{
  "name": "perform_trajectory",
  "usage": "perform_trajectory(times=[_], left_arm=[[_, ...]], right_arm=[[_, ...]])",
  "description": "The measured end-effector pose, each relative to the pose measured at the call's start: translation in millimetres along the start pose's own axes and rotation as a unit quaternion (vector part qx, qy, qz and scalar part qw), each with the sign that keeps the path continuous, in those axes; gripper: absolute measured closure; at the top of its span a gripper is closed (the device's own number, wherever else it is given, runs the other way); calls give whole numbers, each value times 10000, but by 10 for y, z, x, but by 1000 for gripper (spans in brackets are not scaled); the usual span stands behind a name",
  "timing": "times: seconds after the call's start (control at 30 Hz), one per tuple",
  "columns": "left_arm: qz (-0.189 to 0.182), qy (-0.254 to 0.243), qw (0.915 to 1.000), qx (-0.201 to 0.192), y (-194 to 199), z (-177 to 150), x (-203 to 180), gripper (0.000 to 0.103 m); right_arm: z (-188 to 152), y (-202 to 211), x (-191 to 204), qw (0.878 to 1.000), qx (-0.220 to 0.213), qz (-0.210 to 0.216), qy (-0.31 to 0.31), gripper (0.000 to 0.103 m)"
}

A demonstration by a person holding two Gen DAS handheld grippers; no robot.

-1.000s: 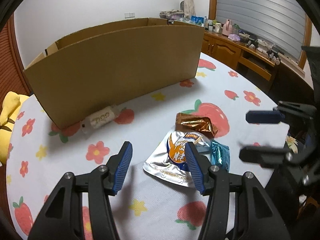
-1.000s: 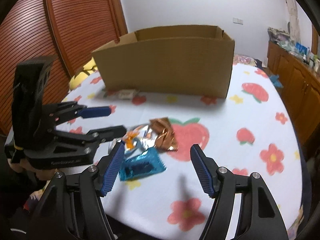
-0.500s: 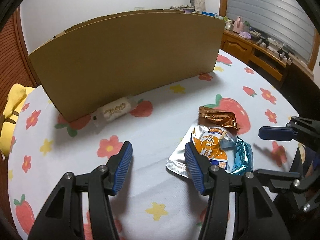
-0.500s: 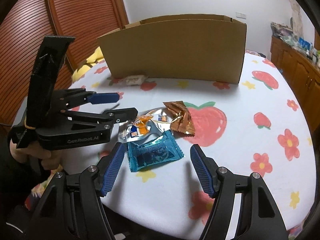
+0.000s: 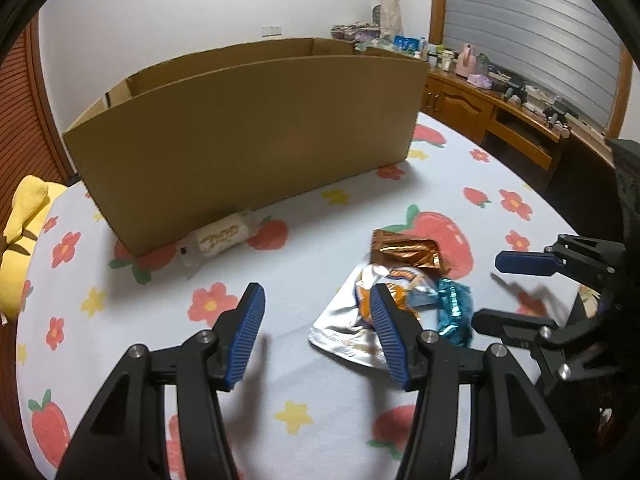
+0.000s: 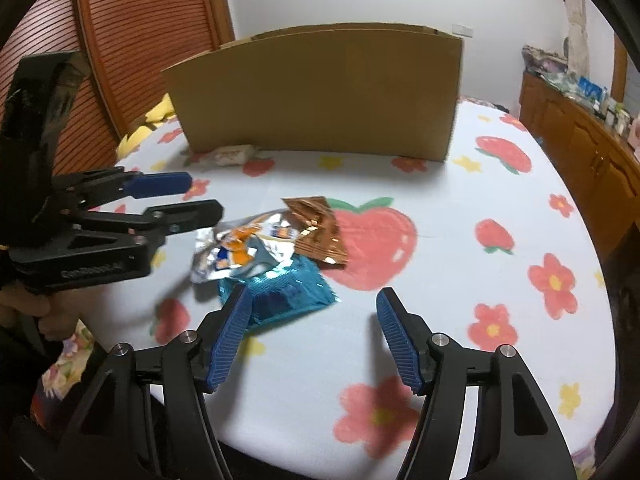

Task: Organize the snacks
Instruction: 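Lower the left tool and close it on the silver orange-printed packet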

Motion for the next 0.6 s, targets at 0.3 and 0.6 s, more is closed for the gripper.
perform_trajectory(times=[0.3, 0.6], left_arm=[[-187, -371, 9988, 272, -159, 10, -235, 47], [-460, -453, 9959, 637, -286, -59, -291, 43]], right_arm=[[-67, 105, -93, 9998, -75, 64, -196, 36], [-39, 149, -24, 9998, -160, 67, -136, 36]])
Point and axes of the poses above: each gripper's, at about its wrist camera, not at the fingertips, and y roughly against the way its jaws point, x to its left, z to its top, the point moved 6 cm from there along -y, roughly the way its jaws point, and after that the axes turned 10 degrees about y, right-handed, at the moved point
